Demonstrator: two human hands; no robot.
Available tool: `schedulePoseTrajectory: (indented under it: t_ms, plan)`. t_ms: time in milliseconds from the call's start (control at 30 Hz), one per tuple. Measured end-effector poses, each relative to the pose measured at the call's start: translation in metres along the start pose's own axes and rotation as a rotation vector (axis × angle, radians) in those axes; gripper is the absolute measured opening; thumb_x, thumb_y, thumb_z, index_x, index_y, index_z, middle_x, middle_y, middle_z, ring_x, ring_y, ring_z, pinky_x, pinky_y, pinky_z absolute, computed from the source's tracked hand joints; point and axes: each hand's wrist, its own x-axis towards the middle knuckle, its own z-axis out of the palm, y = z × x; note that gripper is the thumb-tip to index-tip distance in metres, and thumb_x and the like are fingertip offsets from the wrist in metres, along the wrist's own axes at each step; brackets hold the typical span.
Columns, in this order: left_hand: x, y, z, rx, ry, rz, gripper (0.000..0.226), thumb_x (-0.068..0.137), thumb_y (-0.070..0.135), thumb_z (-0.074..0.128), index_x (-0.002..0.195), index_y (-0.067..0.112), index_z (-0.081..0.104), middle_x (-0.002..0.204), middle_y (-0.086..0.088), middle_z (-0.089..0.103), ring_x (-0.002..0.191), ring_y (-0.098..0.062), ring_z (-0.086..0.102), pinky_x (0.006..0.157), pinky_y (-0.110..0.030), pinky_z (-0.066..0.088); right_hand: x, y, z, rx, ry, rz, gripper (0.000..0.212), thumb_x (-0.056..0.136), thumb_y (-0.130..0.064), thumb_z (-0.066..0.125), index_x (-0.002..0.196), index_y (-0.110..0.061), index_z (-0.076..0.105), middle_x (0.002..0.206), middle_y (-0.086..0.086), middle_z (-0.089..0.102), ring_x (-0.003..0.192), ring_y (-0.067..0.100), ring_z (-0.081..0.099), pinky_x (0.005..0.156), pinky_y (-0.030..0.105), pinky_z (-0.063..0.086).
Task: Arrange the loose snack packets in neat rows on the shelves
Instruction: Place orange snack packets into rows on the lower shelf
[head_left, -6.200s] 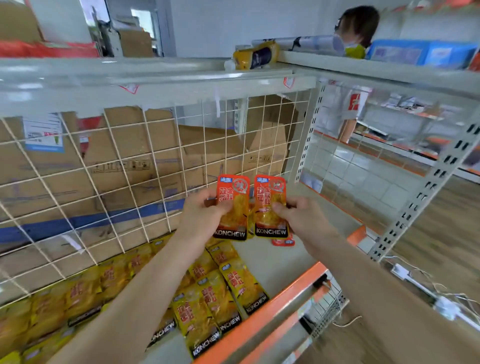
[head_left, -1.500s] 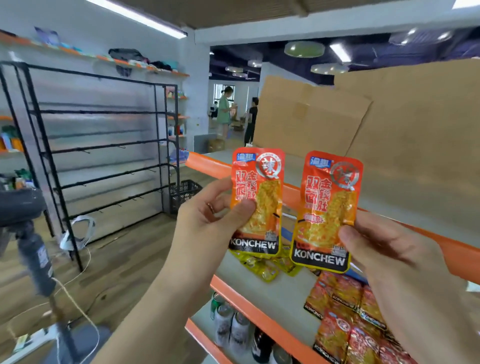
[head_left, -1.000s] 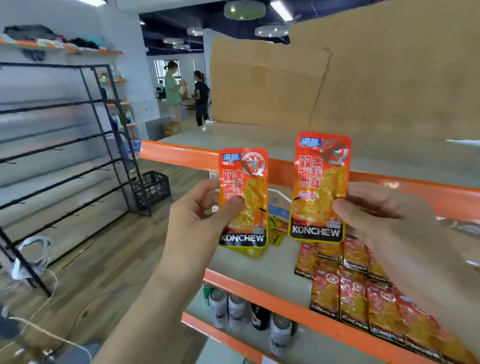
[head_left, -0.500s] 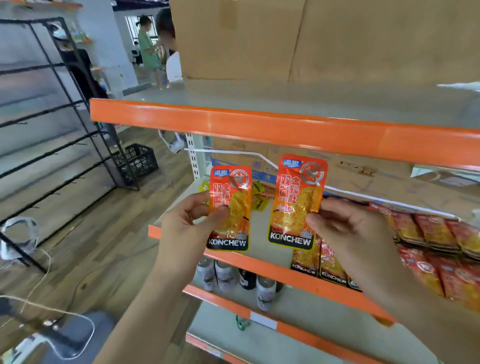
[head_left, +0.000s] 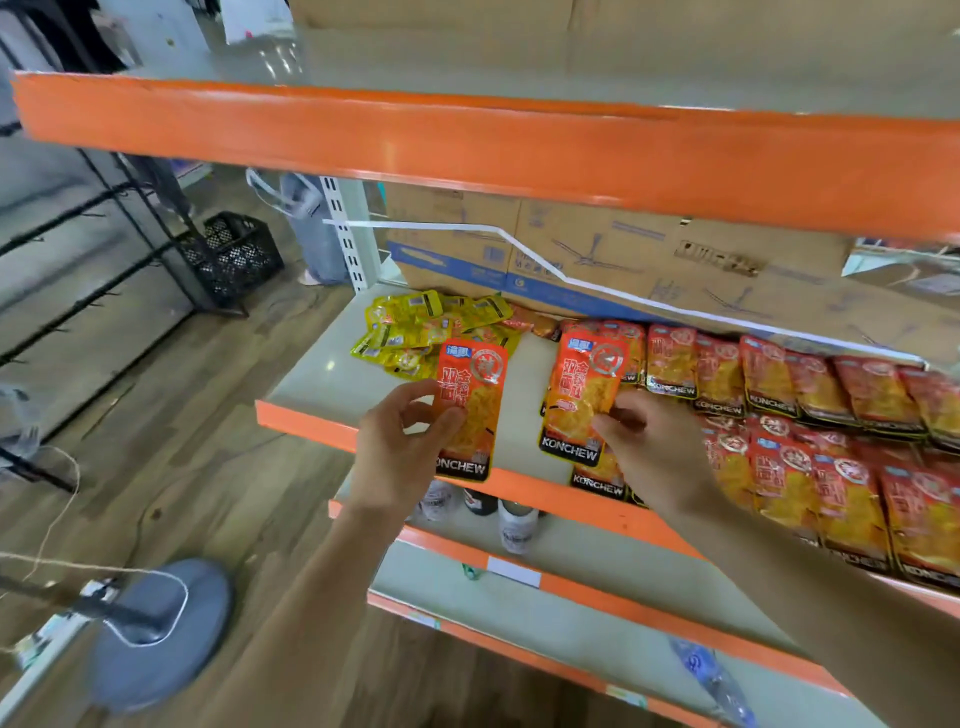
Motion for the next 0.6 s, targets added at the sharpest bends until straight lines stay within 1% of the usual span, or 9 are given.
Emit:
schedulePoseTrajectory:
  t_ms: [67, 167, 267, 367, 433, 467, 500, 567, 600]
  plan:
    - [0.004, -0.009, 0.005, 0.064, -0.022, 0.024, 0.035, 0.087, 0.009, 0.075, 0.106, 0.037, 0.065, 0.07, 0.008, 0.071, 0.064, -0.006, 0.066, 0.065, -0.027, 0.052, 0.004, 0.006, 0.009, 0.028, -0.014, 0.045, 0.013, 0.088, -0.013, 0.07, 0.083, -0.021, 0.06, 0.068, -0.012, 0.063, 0.065, 0.015, 0.063, 0.066, 0.033, 0.052]
    - [0.01, -0.024, 0.007, 0.114, -0.067, 0.035, 0.053, 0.089, 0.008, 0.072, 0.122, 0.046, 0.059, 0.074, 0.011, 0.073, 0.071, -0.004, 0.067, 0.072, -0.022, 0.055, 0.007, 0.01, 0.019, 0.09, -0.035, 0.123, 0.024, 0.088, -0.014, 0.071, 0.109, -0.02, 0.061, 0.084, -0.009, 0.067, 0.075, 0.002, 0.063, 0.064, 0.011, 0.043]
    - [0.017, -0.038, 0.011, 0.174, -0.085, 0.02, 0.042, 0.091, 0.008, 0.069, 0.124, 0.034, 0.067, 0.085, 0.015, 0.075, 0.072, 0.006, 0.066, 0.07, -0.011, 0.05, 0.008, 0.013, 0.024, 0.095, -0.032, 0.125, 0.029, 0.089, -0.01, 0.07, 0.112, -0.021, 0.057, 0.08, -0.007, 0.067, 0.073, 0.001, 0.062, 0.06, 0.003, 0.039]
    - [0.025, -0.042, 0.02, 0.255, -0.112, -0.012, 0.028, 0.094, 0.012, 0.067, 0.119, 0.023, 0.074, 0.094, -0.003, 0.077, 0.064, 0.003, 0.065, 0.058, -0.013, 0.046, 0.009, 0.02, 0.027, 0.032, -0.043, 0.058, 0.027, 0.09, -0.006, 0.068, 0.111, -0.023, 0.064, 0.083, 0.0, 0.07, 0.064, 0.001, 0.061, 0.059, 0.004, 0.04]
    - [0.028, -0.043, 0.029, 0.313, -0.115, 0.024, 0.027, 0.095, 0.013, 0.065, 0.12, 0.018, 0.074, 0.095, -0.011, 0.076, 0.074, -0.011, 0.059, 0.064, -0.027, 0.045, 0.011, 0.028, 0.031, -0.036, -0.057, 0.008, 0.021, 0.091, -0.003, 0.066, 0.105, -0.016, 0.075, 0.087, 0.002, 0.074, 0.064, -0.002, 0.061, 0.064, 0.004, 0.042]
    - [0.03, -0.044, 0.033, 0.329, -0.113, 0.04, 0.027, 0.095, 0.013, 0.065, 0.121, 0.017, 0.074, 0.095, -0.011, 0.076, 0.081, -0.014, 0.056, 0.067, -0.03, 0.045, 0.011, 0.032, 0.033, -0.065, -0.067, -0.008, 0.019, 0.092, -0.003, 0.065, 0.102, -0.013, 0.077, 0.089, 0.0, 0.075, 0.069, -0.003, 0.062, 0.068, 0.005, 0.044]
    - [0.032, -0.045, 0.038, 0.336, -0.114, 0.046, 0.027, 0.096, 0.014, 0.065, 0.121, 0.017, 0.073, 0.091, -0.009, 0.076, 0.078, -0.015, 0.055, 0.065, -0.028, 0.044, 0.012, 0.035, 0.035, -0.077, -0.077, -0.016, 0.018, 0.092, -0.003, 0.064, 0.102, -0.011, 0.077, 0.09, -0.001, 0.074, 0.073, 0.001, 0.065, 0.072, 0.009, 0.047]
    - [0.035, -0.048, 0.046, 0.369, -0.133, 0.052, 0.026, 0.097, 0.018, 0.064, 0.121, 0.019, 0.073, 0.075, 0.002, 0.069, 0.058, -0.009, 0.052, 0.057, -0.02, 0.041, 0.013, 0.039, 0.039, -0.082, -0.095, -0.032, 0.019, 0.094, -0.004, 0.063, 0.106, -0.01, 0.076, 0.093, -0.001, 0.073, 0.079, 0.012, 0.068, 0.078, 0.018, 0.052]
    - [0.036, -0.051, 0.05, 0.394, -0.154, 0.056, 0.027, 0.097, 0.02, 0.064, 0.123, 0.02, 0.072, 0.076, 0.005, 0.068, 0.059, -0.004, 0.053, 0.061, -0.02, 0.045, 0.014, 0.04, 0.041, -0.106, -0.102, -0.052, 0.019, 0.094, -0.005, 0.063, 0.108, -0.009, 0.076, 0.095, 0.001, 0.072, 0.082, 0.015, 0.067, 0.079, 0.019, 0.051]
